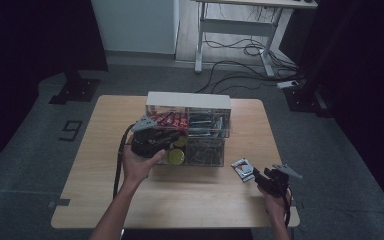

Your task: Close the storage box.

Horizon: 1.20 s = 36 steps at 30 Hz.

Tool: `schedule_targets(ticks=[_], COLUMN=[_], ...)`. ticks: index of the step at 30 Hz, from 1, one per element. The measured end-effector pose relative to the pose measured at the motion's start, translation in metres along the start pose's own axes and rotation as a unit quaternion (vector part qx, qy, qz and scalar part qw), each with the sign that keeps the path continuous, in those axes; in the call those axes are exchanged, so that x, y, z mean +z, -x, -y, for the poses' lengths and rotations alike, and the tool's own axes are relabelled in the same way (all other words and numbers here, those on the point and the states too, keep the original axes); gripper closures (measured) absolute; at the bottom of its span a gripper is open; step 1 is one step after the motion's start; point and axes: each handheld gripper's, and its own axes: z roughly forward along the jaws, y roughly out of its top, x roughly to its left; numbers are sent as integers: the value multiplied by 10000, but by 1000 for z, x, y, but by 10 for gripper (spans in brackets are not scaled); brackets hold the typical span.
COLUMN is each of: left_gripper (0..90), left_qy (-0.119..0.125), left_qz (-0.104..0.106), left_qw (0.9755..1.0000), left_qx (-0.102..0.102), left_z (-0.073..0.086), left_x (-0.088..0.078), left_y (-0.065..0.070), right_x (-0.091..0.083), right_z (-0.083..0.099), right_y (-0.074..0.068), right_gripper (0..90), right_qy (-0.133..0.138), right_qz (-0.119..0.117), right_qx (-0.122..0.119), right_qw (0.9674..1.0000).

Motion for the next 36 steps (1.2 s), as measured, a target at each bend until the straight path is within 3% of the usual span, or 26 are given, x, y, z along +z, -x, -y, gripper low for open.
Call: schedule_targets(ticks=[4,11,15,20,26,36], left_gripper=[636,574,529,473,435,425], left_qy=[-12,-14,8,0,-151,-401], left_qz=[151,183,28,36,-256,-508], left_qw=[9999,9997,9997,9993,9982,9976], left_qx=[53,130,246,375,511,252], left_z=[3,13,20,29,49,92], left_x=[-4,-8,-11,-13,-16,-15], left_y=[1,4,8,10,7,-14], right_x=[0,-1,-3,-4,-4,-5], right_z=[0,0,0,1,2,4], right_y=[-2,-5,-4,-4,-6,-10], right_gripper=[469,469,470,470,469,461], right_qy=[-7,18,44,12,-21,-55], right_qz=[-41,-122,-169,-219,-319,-476], right_qx=[-14,-12,-32,-57,-124,-296], right_qw=[10000,9999,9998,9997,9994,9984])
